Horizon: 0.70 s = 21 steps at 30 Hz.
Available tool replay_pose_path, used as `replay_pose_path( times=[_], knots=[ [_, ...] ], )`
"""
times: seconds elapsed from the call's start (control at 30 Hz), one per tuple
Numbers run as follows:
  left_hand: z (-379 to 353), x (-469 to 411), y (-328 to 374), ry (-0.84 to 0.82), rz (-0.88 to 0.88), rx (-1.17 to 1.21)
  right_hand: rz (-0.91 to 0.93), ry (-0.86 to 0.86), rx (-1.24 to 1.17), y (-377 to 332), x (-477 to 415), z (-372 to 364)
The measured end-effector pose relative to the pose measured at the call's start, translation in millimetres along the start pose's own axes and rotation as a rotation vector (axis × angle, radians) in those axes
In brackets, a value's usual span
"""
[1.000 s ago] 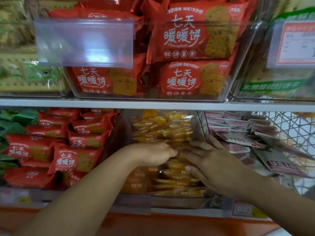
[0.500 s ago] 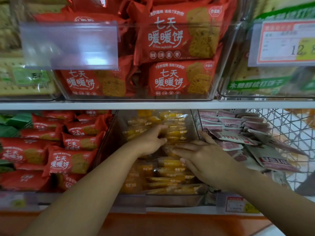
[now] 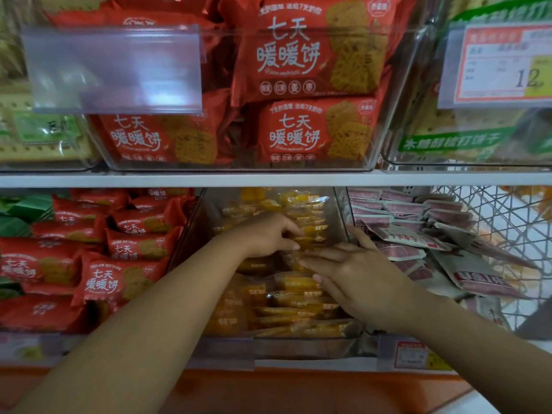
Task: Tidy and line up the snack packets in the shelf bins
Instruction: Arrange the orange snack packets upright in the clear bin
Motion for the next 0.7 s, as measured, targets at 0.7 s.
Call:
replay_pose_path(
  times=[0.7],
  knots=[
    [-7.8,-17.1,-0.5,0.119,0.239,0.521,-0.093,-0.310,-0.032,4.7,-18.3,7.4]
  ],
)
Point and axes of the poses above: each hand's wrist, its own x-axis away from the middle knuckle, its own z-axis out of the back of the hand, y = z × x, the point moved 3 cm from there along -x, towards the middle knuckle, and after that the axes turned 7 degrees about z, right-handed, at the moved point
